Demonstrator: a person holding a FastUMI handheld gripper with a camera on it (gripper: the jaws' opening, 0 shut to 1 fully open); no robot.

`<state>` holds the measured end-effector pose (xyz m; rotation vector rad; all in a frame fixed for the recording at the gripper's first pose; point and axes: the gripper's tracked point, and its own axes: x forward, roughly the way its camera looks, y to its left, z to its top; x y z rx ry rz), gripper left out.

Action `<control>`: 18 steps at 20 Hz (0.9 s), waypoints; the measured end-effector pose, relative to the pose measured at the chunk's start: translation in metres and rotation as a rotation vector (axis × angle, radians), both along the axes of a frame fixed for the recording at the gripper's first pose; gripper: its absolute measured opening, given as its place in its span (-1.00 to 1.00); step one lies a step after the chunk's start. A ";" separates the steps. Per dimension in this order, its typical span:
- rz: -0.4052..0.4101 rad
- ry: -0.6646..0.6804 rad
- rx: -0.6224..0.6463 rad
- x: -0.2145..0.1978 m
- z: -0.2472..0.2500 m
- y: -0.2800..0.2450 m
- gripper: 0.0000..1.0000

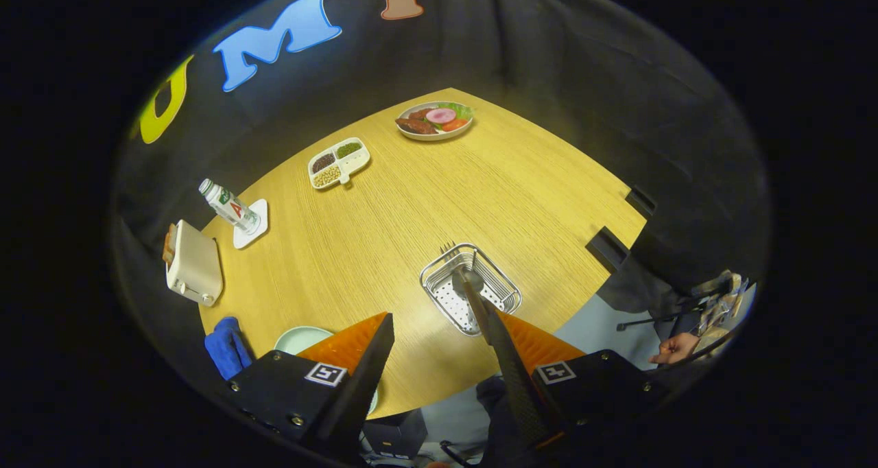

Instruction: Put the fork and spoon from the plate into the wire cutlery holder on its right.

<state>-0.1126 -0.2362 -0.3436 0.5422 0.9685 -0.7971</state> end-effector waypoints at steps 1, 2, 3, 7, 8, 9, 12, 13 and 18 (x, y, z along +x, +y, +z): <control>0.012 -0.025 -0.027 0.005 0.007 -0.003 0.70; 0.028 -0.052 -0.056 0.011 0.013 -0.005 0.70; 0.046 -0.079 -0.095 0.017 0.022 -0.008 0.71; 0.150 -0.216 -0.282 0.047 0.072 -0.016 0.71; 0.177 -0.252 -0.329 0.055 0.086 -0.015 0.70; 0.202 -0.291 -0.372 0.064 0.101 -0.013 0.70; 0.266 -0.421 -0.460 0.090 0.140 0.002 0.70; 0.288 -0.467 -0.481 0.095 0.153 0.010 0.70; 0.452 -0.612 -0.580 0.120 0.199 0.048 0.69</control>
